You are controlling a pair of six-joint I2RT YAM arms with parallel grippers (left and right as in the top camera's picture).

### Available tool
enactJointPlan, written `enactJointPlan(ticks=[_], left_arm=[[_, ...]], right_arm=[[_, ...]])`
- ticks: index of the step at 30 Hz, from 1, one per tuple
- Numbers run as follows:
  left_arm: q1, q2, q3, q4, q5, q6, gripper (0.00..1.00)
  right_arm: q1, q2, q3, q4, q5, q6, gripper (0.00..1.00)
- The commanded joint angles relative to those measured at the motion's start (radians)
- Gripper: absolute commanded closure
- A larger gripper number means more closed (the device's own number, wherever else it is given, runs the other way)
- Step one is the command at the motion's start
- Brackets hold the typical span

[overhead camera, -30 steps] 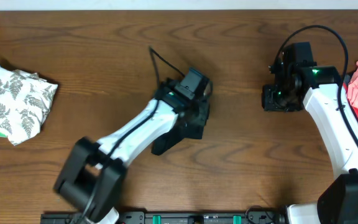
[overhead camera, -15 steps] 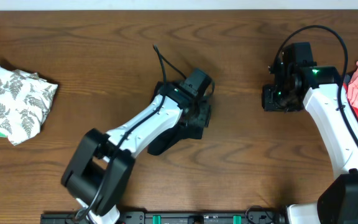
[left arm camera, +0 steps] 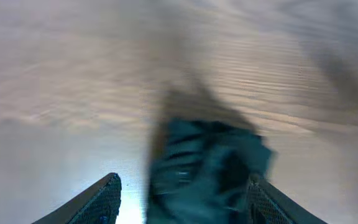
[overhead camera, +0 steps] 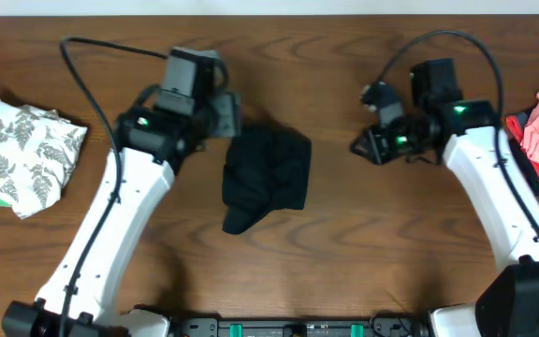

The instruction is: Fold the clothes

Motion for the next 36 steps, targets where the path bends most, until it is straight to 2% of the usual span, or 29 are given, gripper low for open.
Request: enactJointPlan(ticks=[1,3,5,11,19,25,29,32,34,36], left_arm=[[0.064,0.039,-0.014,-0.03,-0.003,0.011,0.35],[0.092,0.051,-0.015,-0.046,0.024,0.011,0.34],[0.108,0.06,-0.015,-0.06,0.035,0.011,0.34],[0.121,0.075,-0.019,-0.077,0.035,0.012,0.34],[0.121,0.076,-0.022,-0.077,0.035,0.012,0.34],[0.121,0.076,-0.022,-0.077,0.035,0.012,0.34],[0.121,0.076,-0.022,-0.078,0.035,0.012,0.34],[0.121,0.076,-0.022,-0.078,0.035,0.012,0.34],[0.121,0.076,-0.022,-0.08,0.035,0.012,0.34],[0.121,0.076,-0.022,-0.084,0.035,0.012,0.34]], right_arm=[[0.097,0.028,0.007,0.041,-0.106,-0.063,0.61],[0.157,0.059,0.007,0.069,-0.078,-0.045,0.53],[0.21,0.099,0.007,0.095,-0.024,-0.01,0.51],[0.333,0.23,0.007,0.19,0.229,0.165,0.48],[0.433,0.253,0.007,0.292,0.387,0.212,0.44],[0.507,0.265,0.005,0.302,0.504,0.214,0.42],[0.534,0.284,0.005,0.305,0.586,0.277,0.42],[0.536,0.302,0.005,0.301,0.616,0.325,0.46],[0.535,0.311,0.004,0.294,0.666,0.372,0.54],[0.53,0.311,0.004,0.279,0.734,0.426,0.71]])
